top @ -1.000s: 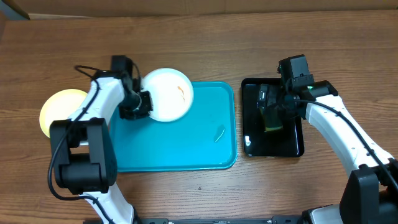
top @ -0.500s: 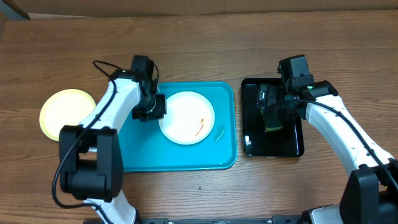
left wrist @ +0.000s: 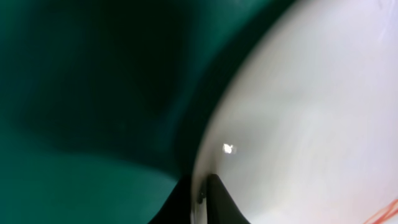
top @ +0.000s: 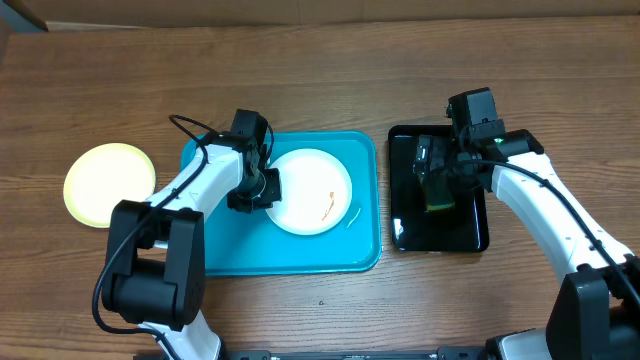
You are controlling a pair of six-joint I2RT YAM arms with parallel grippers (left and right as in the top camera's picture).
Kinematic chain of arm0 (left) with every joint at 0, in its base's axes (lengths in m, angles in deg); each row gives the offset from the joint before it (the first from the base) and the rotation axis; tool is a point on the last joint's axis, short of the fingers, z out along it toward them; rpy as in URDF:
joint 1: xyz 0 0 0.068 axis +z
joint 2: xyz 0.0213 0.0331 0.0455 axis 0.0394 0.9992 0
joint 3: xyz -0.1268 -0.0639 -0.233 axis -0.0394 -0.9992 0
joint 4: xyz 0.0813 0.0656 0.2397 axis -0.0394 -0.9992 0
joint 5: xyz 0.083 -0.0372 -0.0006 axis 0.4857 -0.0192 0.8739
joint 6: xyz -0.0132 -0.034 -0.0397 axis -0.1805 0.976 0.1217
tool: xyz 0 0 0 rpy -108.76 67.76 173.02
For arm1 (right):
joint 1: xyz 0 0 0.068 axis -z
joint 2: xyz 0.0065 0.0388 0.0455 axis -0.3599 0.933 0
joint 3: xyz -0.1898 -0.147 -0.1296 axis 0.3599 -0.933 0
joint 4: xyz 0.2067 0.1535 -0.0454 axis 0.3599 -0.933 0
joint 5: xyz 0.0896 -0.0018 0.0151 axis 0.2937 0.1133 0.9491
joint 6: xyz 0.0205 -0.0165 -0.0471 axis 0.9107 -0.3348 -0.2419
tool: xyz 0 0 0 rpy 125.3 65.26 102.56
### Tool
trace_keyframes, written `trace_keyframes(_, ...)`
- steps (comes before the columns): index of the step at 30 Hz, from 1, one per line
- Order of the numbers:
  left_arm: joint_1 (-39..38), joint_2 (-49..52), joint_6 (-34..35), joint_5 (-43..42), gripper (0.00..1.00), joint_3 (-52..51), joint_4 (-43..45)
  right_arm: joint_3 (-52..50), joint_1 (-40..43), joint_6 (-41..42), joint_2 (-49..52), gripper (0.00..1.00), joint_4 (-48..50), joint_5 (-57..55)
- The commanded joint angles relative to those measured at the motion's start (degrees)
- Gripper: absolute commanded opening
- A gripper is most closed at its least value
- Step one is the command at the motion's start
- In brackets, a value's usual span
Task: Clean dirty plates on tray and stack at the side
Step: 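Slide the white plate right to the tray center with the left gripper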
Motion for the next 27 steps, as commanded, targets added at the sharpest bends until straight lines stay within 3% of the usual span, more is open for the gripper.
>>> trace_keyframes(1,0.04,0.44,4.31,4.35,0.04,-0.37,0.52,0.46,0.09,0.0,-0.37,1.0,0.28,-0.37)
trace_keyframes(11,-0.11,0.44,19.96,6.47,0.04,-1.53,-0.35,0.46,0.09,0.0,-0.37,1.0,0.28,-0.37)
trace_keyframes(21,-0.15,0.44,19.96,6.38,0.04,-10.36,6.6,0.46,0.09,0.35,-0.37,1.0,0.48,-0.15)
trace_keyframes(27,0.26,0.37,18.93,5.95,0.04,-10.34,6.6,0.46,0.09,0.37,-0.37,1.0,-3.13,7.67)
